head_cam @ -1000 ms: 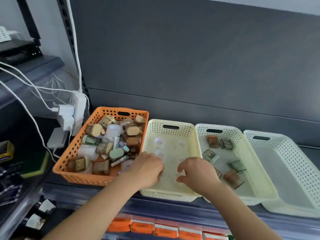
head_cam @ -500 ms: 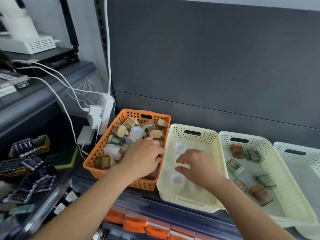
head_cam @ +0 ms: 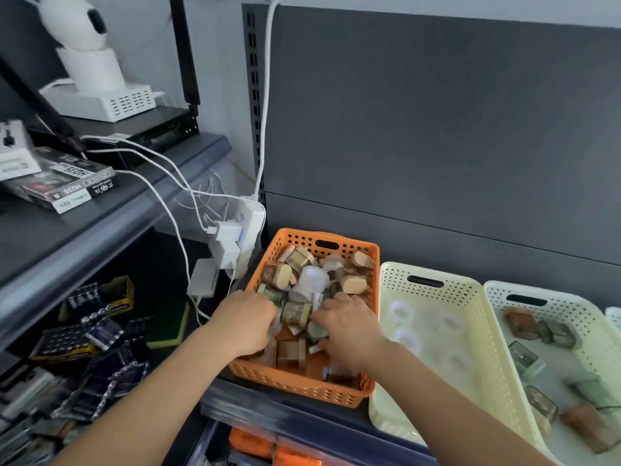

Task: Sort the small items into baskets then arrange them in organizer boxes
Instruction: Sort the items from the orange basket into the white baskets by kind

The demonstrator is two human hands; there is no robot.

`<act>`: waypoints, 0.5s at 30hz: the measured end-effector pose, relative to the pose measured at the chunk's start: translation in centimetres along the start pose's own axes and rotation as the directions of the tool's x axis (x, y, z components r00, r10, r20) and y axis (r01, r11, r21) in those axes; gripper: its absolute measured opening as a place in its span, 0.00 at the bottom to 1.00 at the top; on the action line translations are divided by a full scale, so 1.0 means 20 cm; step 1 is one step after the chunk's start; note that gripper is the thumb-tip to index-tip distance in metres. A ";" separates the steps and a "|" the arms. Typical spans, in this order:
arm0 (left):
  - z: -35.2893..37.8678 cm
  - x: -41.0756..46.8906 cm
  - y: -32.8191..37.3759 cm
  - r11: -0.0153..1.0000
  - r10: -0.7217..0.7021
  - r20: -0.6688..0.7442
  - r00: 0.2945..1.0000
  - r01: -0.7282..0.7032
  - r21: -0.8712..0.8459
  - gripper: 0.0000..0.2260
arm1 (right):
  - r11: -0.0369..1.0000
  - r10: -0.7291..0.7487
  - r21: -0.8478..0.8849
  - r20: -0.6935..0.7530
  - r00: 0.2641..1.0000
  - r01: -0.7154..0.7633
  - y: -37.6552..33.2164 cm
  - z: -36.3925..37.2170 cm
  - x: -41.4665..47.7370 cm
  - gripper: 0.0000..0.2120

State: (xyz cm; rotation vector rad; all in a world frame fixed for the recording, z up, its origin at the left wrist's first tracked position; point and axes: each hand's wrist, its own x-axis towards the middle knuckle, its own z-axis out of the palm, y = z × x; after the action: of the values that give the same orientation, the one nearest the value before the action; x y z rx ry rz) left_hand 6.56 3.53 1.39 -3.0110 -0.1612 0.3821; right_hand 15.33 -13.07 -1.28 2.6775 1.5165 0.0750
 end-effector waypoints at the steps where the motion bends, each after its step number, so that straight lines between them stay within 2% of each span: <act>1: -0.01 -0.01 0.00 0.999 0.029 0.037 0.999 -0.030 0.024 0.05 | 1.000 0.007 -0.014 0.001 1.000 -0.007 -0.01 0.00 0.01 0.15; 5: -0.03 -0.01 0.00 0.990 0.110 0.109 0.988 -0.118 0.074 0.05 | 0.999 0.017 -0.038 0.002 1.000 -0.016 -0.02 0.02 0.04 0.15; 8: -0.02 0.01 -0.02 0.990 0.128 0.157 0.979 -0.118 -0.074 0.04 | 0.996 0.056 0.071 -0.025 0.998 -0.054 -0.01 0.02 0.03 0.15; 9: -0.02 0.02 -0.04 0.982 0.126 0.149 0.981 -0.102 -0.160 0.08 | 0.987 0.085 0.138 -0.046 0.995 -0.078 0.00 0.01 0.02 0.15; 12: -0.07 0.04 -0.07 0.932 0.134 0.035 0.990 -0.114 -0.344 0.13 | 0.922 0.204 0.360 -0.133 0.970 -0.144 0.02 -0.03 -0.03 0.15; 15: -0.14 0.06 -0.02 0.842 0.104 -0.107 0.989 -0.145 -0.519 0.22 | 0.829 0.358 0.519 -0.206 0.911 -0.208 0.06 -0.08 -0.11 0.13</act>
State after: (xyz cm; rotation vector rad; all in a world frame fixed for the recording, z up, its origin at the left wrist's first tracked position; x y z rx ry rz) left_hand 8.34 3.86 3.87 -3.5901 -0.0705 0.2683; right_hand 15.00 -15.52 0.32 3.4318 1.3195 0.1280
